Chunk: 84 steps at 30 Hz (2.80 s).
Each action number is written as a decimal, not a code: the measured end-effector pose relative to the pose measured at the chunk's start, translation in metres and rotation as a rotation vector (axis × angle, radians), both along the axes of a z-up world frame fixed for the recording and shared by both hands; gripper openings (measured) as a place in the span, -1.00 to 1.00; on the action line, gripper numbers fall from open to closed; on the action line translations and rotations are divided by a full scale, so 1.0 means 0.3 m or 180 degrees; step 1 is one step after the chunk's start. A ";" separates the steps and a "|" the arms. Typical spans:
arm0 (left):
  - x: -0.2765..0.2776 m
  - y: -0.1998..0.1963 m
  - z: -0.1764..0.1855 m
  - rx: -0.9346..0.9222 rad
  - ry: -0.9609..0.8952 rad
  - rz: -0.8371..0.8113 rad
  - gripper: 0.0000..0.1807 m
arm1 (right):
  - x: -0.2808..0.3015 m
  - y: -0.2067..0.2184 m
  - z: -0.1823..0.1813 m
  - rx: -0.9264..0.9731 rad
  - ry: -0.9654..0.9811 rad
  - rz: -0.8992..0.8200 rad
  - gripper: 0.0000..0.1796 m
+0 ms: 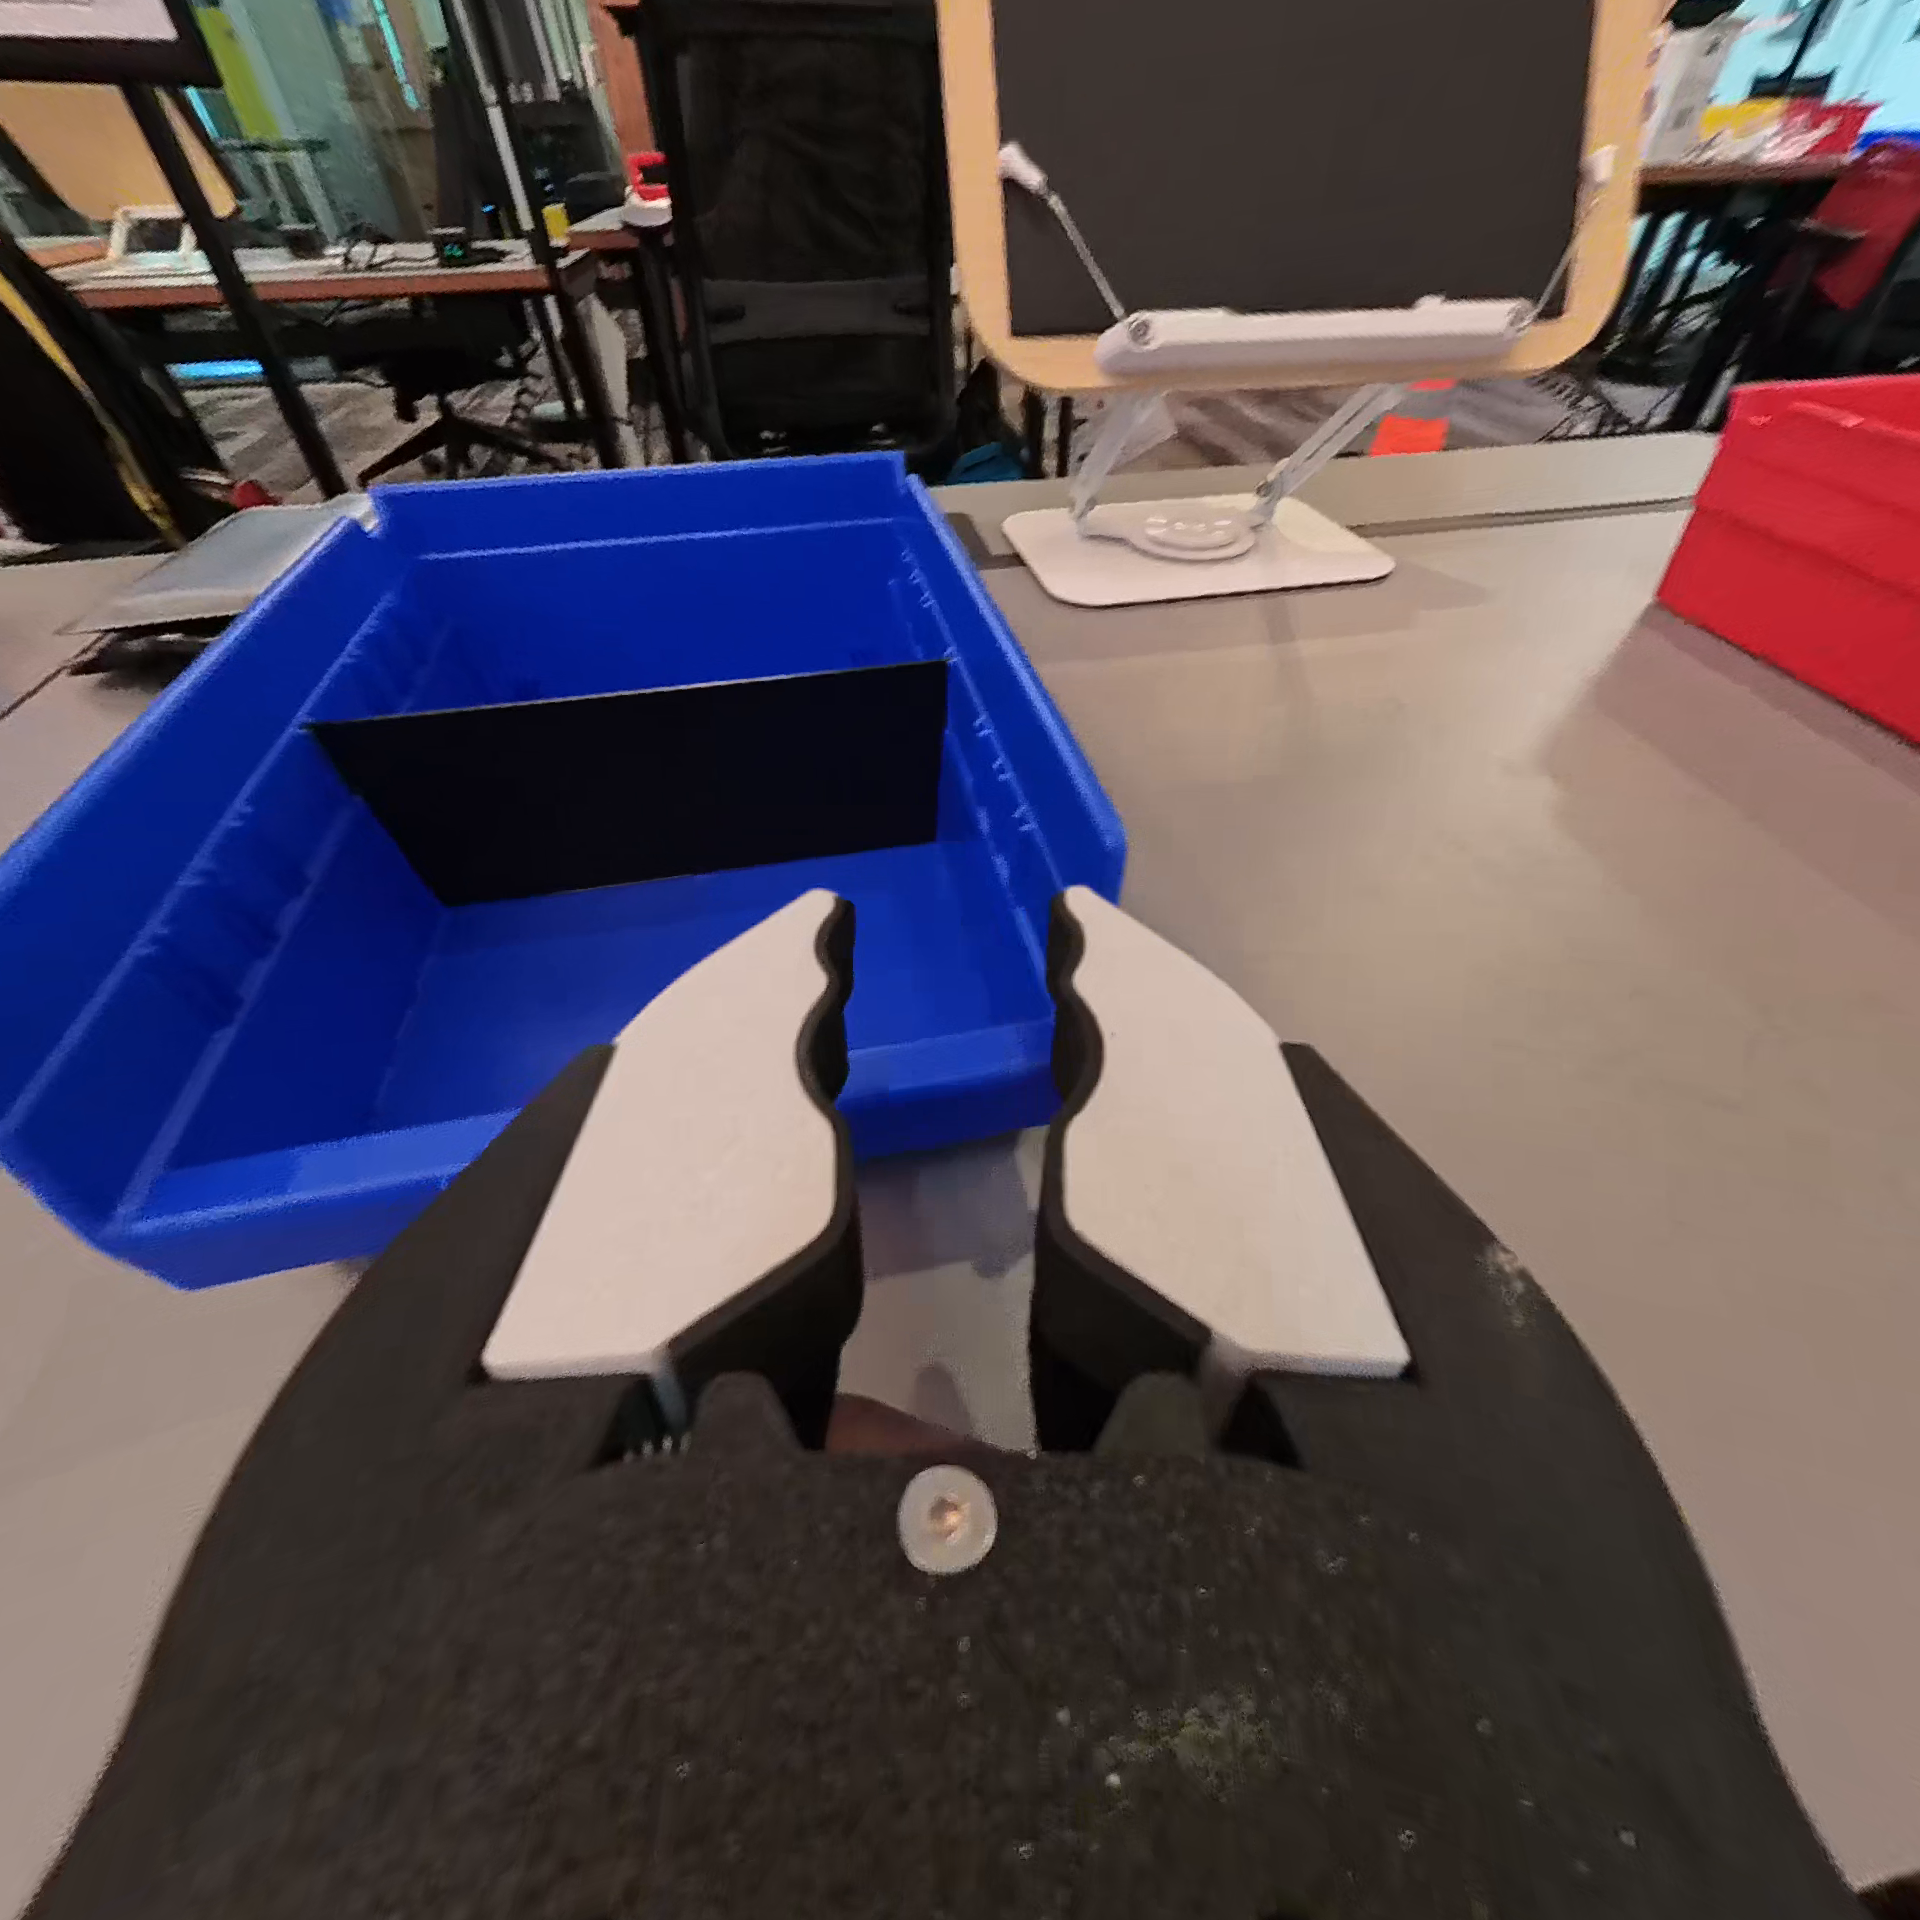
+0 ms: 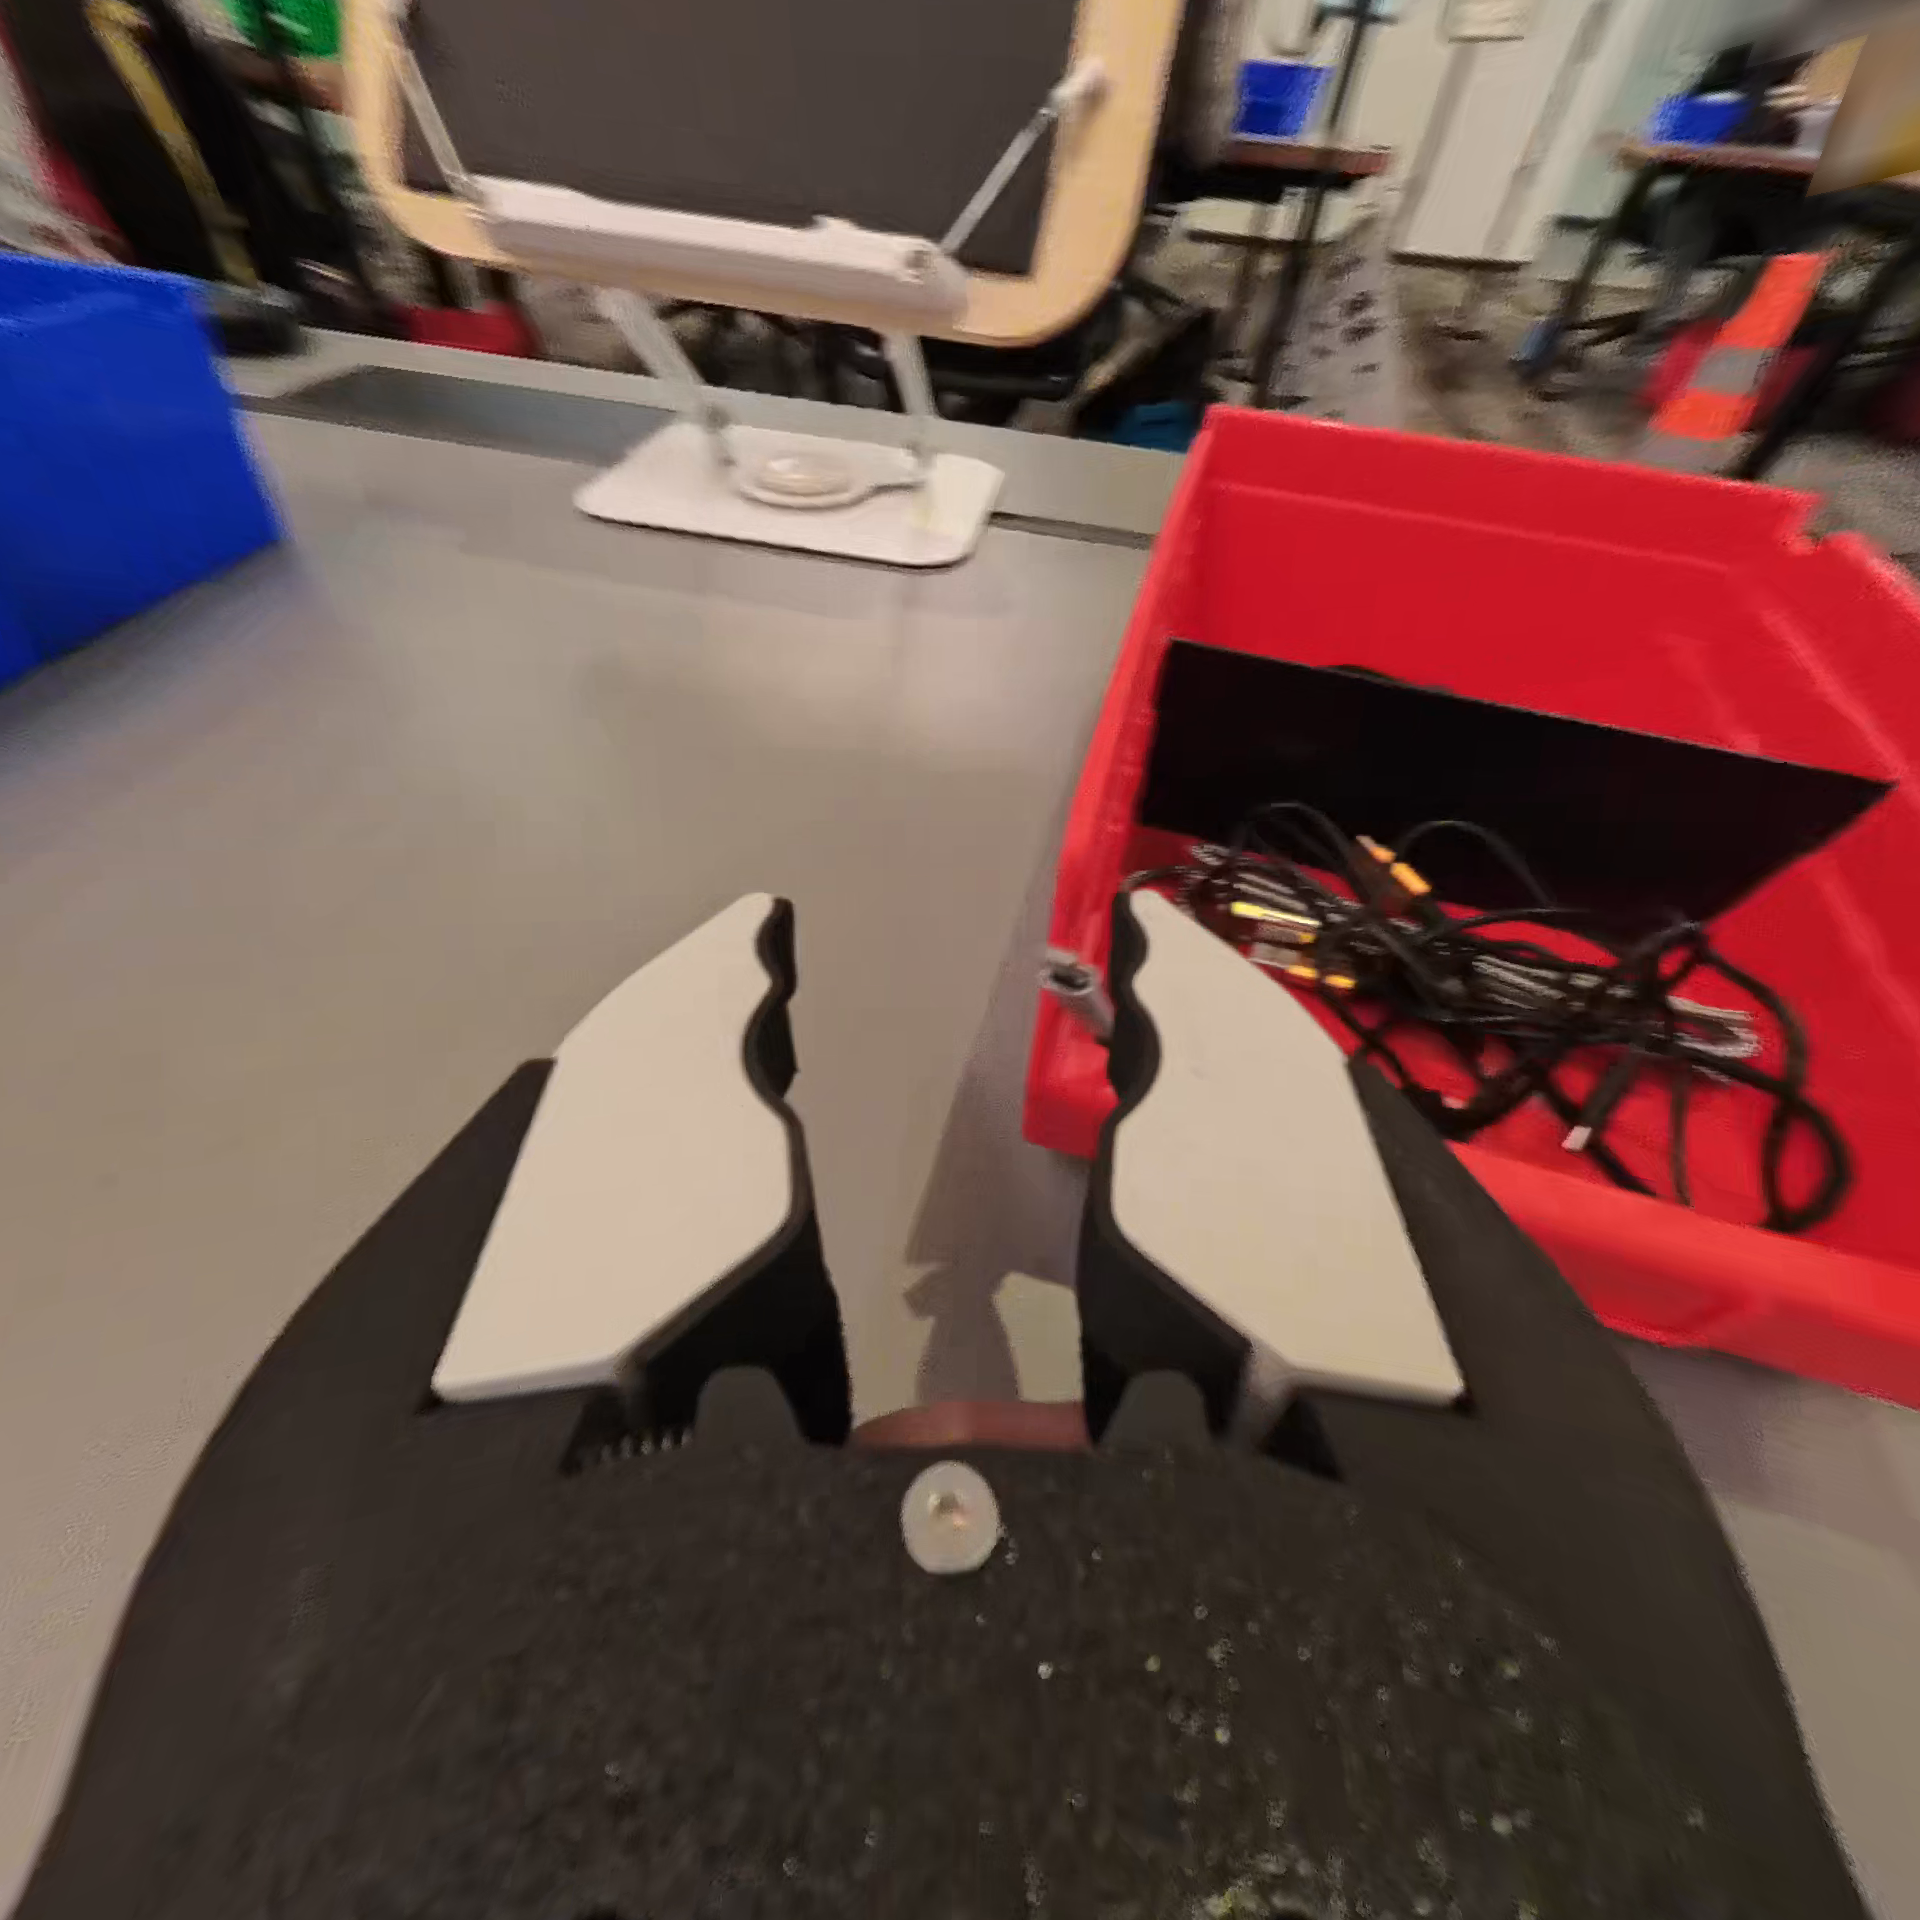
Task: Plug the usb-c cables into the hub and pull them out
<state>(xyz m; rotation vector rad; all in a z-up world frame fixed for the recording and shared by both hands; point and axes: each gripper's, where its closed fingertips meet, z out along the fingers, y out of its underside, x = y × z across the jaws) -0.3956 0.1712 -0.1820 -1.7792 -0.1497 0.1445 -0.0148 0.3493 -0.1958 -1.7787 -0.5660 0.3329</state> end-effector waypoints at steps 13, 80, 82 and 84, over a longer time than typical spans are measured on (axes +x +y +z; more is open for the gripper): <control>0.211 0.022 0.015 -0.0035 -0.0103 -0.0344 -0.60 | -0.117 -0.024 -0.014 -0.0293 0.0119 0.0611 -0.48; -0.562 -0.157 -0.064 0.0005 -0.0574 0.0408 -0.51 | -0.488 -0.495 0.036 0.0372 -0.0382 0.1475 -0.73; -0.574 -0.136 -0.078 -0.0085 -0.0526 0.0571 -0.69 | -0.595 -0.636 -0.009 0.0307 -0.0468 0.1908 -0.71; -0.564 -0.125 -0.066 -0.0106 -0.0438 0.0532 -0.96 | -0.691 -0.775 -0.064 0.0150 -0.0526 0.2289 -0.69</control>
